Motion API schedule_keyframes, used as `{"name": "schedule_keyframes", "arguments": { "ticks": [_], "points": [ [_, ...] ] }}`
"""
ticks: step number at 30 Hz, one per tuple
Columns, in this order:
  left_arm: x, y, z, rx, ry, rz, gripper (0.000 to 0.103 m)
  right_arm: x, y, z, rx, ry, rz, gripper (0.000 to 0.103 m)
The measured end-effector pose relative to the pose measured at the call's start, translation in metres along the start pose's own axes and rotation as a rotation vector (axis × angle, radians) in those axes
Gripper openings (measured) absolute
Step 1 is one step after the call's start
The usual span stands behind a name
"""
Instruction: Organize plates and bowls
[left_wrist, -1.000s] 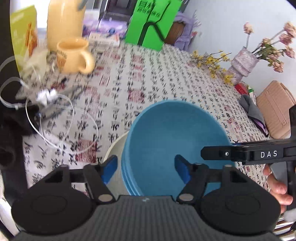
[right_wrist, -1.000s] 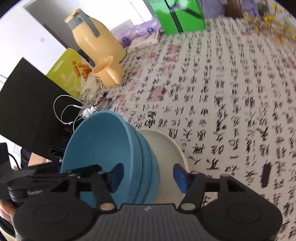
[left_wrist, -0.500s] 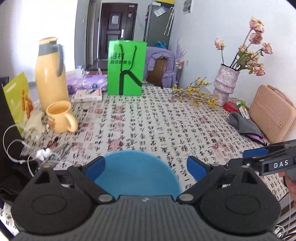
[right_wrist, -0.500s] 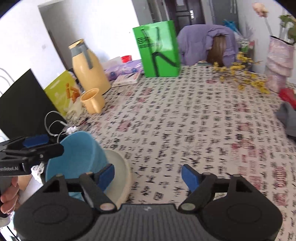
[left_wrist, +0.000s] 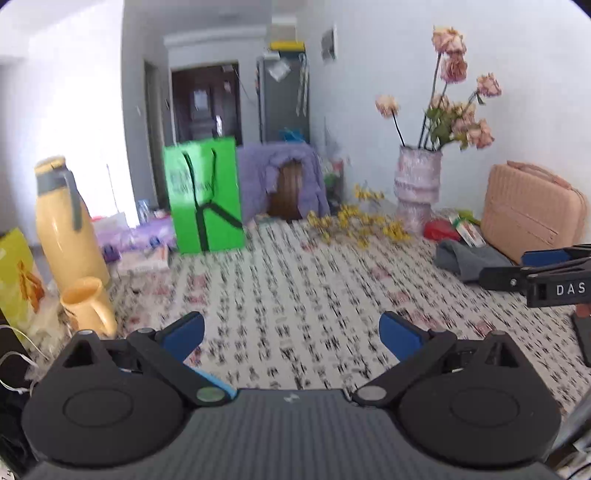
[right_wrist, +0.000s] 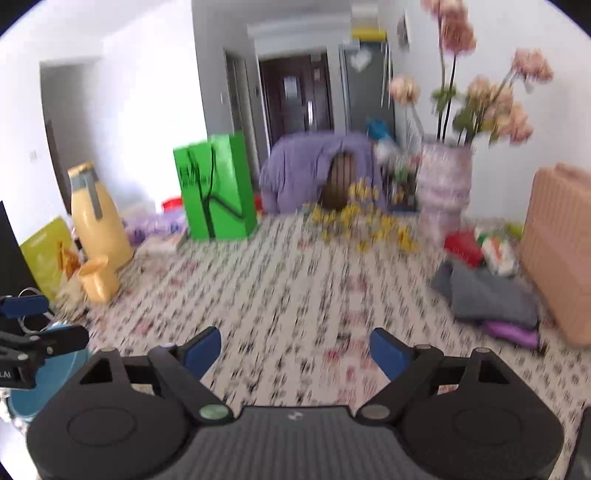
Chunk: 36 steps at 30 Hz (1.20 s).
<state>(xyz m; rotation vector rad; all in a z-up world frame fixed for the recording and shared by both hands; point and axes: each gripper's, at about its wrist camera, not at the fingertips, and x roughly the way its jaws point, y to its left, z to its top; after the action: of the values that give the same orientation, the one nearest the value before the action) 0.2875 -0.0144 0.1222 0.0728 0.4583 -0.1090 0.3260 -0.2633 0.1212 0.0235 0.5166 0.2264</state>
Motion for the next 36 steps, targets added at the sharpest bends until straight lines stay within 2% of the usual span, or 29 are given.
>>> {"name": "schedule_keyframes", "arguments": {
  "ticks": [3, 10, 17, 25, 30, 33, 36],
  "points": [
    [-0.008, -0.006, -0.008, 0.005, -0.056, 0.026, 0.103, -0.010, 0.007, -0.008, -0.052, -0.115, -0.038, 0.089],
    [-0.039, -0.018, -0.034, 0.002, -0.152, 0.042, 0.103, -0.028, 0.014, -0.032, -0.067, -0.199, -0.060, 0.089],
    [-0.075, -0.023, -0.069, -0.049, -0.171, 0.017, 0.103, -0.072, 0.033, -0.071, -0.105, -0.275, -0.036, 0.091],
    [-0.118, -0.027, -0.110, -0.061, -0.195, 0.017, 0.103, -0.120, 0.064, -0.120, -0.157, -0.363, -0.033, 0.094],
    [-0.148, -0.026, -0.133, -0.067, -0.227, 0.029, 0.103, -0.145, 0.073, -0.149, -0.165, -0.378, -0.060, 0.094],
    [-0.165, -0.023, -0.150, -0.063, -0.249, 0.056, 0.103, -0.160, 0.073, -0.169, -0.131, -0.374, -0.053, 0.095],
    [-0.181, -0.021, -0.170, -0.076, -0.254, 0.088, 0.103, -0.171, 0.072, -0.191, -0.094, -0.367, -0.085, 0.095]
  ]
}}
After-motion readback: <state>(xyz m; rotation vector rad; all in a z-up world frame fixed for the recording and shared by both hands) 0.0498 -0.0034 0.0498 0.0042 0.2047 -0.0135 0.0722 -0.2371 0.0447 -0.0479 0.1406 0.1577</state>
